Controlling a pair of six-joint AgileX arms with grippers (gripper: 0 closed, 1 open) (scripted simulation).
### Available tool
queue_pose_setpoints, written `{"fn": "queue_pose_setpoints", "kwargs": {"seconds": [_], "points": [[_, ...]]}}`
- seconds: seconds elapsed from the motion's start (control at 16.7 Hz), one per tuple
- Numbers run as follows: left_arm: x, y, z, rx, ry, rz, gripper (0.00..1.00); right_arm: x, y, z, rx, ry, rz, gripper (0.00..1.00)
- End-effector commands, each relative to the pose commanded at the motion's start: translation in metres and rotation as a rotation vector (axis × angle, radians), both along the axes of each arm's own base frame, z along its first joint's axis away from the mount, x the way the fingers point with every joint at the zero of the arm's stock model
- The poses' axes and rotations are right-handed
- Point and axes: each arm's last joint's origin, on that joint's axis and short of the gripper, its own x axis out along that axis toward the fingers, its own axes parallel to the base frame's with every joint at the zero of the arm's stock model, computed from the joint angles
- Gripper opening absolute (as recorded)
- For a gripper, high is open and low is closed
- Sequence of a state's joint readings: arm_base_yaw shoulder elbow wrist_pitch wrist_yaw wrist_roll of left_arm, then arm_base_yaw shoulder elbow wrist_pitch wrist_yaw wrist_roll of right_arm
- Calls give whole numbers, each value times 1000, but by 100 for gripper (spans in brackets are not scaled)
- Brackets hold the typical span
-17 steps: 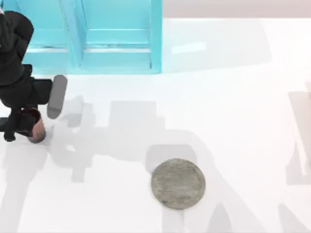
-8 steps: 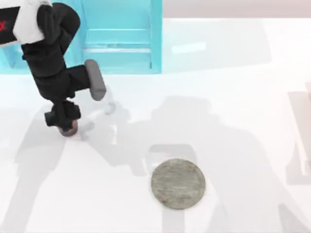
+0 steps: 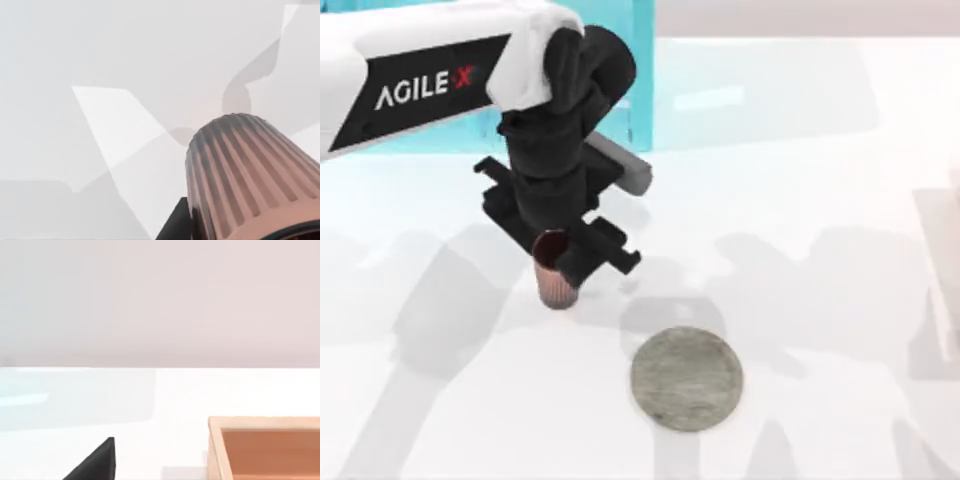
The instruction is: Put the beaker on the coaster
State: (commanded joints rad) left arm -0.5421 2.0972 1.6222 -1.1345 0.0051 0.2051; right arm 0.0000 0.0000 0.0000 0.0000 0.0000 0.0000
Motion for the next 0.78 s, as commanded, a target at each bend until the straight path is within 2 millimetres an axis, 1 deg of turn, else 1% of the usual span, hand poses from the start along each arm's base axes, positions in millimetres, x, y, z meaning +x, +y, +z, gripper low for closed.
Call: {"fn": "queue_pose_setpoints", "kwargs": {"seconds": [0.24,0.42,0.6,0.78], "points": [[-30,-49,11,9,-9,305,0,0,0,0,0,0,0,100],[-53,-77,25,-7,-32,503,0,0,0,0,0,0,0,100],[-73,-96,38,-35,-50,639,0,0,0,0,0,0,0,100],[-86,-105,46,-55,-59,708,0,0,0,0,0,0,0,100]]}}
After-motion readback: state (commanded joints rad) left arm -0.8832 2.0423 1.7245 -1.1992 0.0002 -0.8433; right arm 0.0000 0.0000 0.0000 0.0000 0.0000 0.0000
